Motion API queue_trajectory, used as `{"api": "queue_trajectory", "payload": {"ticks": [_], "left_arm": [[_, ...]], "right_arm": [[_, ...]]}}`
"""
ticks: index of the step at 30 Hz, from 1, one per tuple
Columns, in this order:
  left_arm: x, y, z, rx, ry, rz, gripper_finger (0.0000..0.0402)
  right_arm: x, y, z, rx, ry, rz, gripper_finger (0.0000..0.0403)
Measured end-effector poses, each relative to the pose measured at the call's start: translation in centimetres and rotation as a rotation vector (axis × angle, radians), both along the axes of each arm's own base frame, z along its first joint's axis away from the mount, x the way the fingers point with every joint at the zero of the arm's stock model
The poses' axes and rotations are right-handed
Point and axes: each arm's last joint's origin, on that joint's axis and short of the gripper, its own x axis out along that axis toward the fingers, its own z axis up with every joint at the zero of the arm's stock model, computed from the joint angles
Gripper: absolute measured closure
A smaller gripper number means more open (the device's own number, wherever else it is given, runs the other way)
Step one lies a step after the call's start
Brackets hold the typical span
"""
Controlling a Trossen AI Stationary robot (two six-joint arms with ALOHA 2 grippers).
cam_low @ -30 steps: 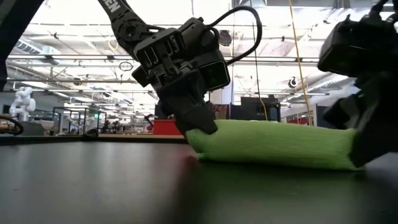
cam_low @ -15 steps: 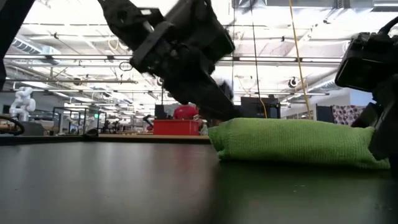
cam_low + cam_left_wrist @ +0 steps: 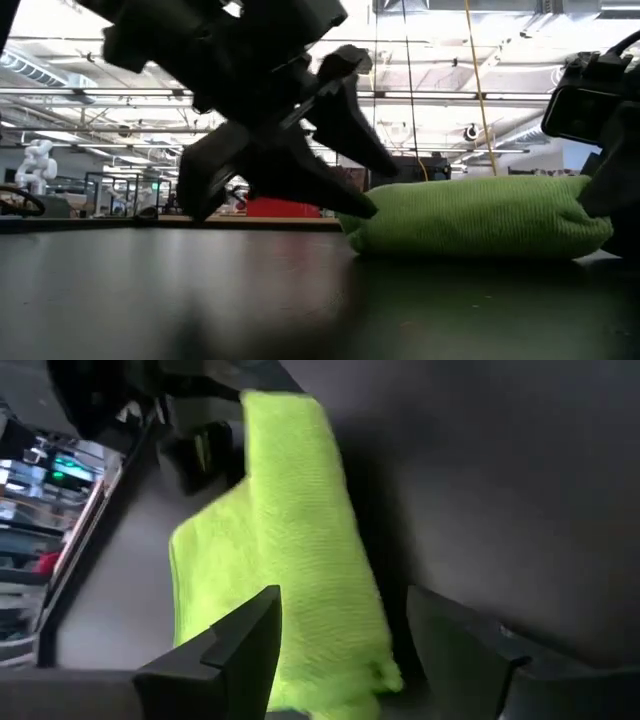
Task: Roll towel into tight, uniform cylinder
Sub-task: Roll the green towel
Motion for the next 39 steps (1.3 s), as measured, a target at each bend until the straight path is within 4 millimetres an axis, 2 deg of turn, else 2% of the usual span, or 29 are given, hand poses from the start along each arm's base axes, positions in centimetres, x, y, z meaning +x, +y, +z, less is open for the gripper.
{"api": "queue_trajectory", "payload": {"ticks": [6,14,20,28,32,39], "left_arm": [[-1.2,0.7,-1.8,0.032,0.022,0.027,0.018],[-0.2,1.8,-2.4,0.032,-0.047,0.067,0.018],[0.2,2.4,-3.9,-0.022,0.022,0.011,0.018],[0.5,3.6,-4.4,-0.1,0.05,0.03,0.0183],[0.7,4.4,-4.5,-0.136,0.064,0.034,0.0219],[0.9,4.8,-4.5,-0.123,0.059,0.012,0.0334]], "right_arm": [[-0.3,-0.2,0.0,0.039,-0.026,-0.007,0.0399],[-0.2,-0.3,0.1,0.062,-0.033,-0.011,0.0399],[-0.1,-0.3,0.2,0.07,-0.036,-0.015,0.0399],[0.0,-0.2,0.4,0.095,-0.06,-0.017,0.0399],[0.0,-0.2,0.5,0.101,-0.068,-0.016,0.0399],[0.0,-0.1,0.5,0.094,-0.075,-0.005,0.039]]}}
